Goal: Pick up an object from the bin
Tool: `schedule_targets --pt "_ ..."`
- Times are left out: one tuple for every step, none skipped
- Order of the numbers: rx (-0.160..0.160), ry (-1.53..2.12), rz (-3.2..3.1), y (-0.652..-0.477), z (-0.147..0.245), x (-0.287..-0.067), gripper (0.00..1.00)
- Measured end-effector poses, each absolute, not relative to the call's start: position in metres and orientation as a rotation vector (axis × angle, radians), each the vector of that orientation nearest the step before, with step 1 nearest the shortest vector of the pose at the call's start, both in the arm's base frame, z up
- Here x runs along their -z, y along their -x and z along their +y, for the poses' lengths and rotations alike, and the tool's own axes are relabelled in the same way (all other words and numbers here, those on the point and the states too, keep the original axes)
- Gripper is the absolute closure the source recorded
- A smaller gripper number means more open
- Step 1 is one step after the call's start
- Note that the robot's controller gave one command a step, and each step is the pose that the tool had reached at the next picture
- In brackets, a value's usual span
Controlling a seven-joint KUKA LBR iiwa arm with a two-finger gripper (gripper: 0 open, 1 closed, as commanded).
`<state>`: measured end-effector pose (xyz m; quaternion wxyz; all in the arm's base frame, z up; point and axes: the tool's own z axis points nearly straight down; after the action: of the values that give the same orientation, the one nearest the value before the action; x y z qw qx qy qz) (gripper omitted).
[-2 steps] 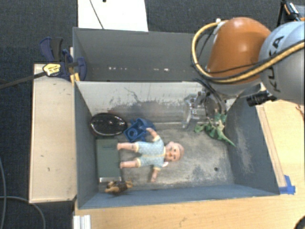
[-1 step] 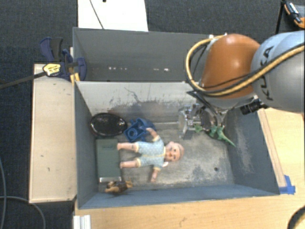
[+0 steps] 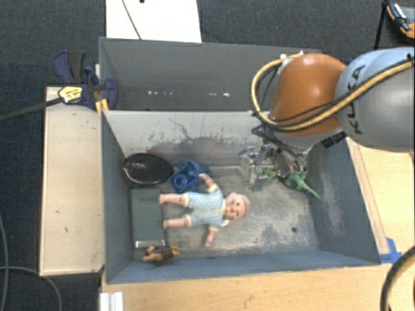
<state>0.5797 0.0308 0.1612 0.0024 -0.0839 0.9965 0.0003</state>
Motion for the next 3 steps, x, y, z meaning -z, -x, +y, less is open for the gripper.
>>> schedule_targets --pt "-0.002 0.463 3.1 -0.573 0.066 -0.186 0.0" --pt "-0.001 0.458 3.104 -0.573 0.064 -0.184 0.0" --pt "0.001 0.551 3.083 -0.581 0.095 -0.134 0.0"
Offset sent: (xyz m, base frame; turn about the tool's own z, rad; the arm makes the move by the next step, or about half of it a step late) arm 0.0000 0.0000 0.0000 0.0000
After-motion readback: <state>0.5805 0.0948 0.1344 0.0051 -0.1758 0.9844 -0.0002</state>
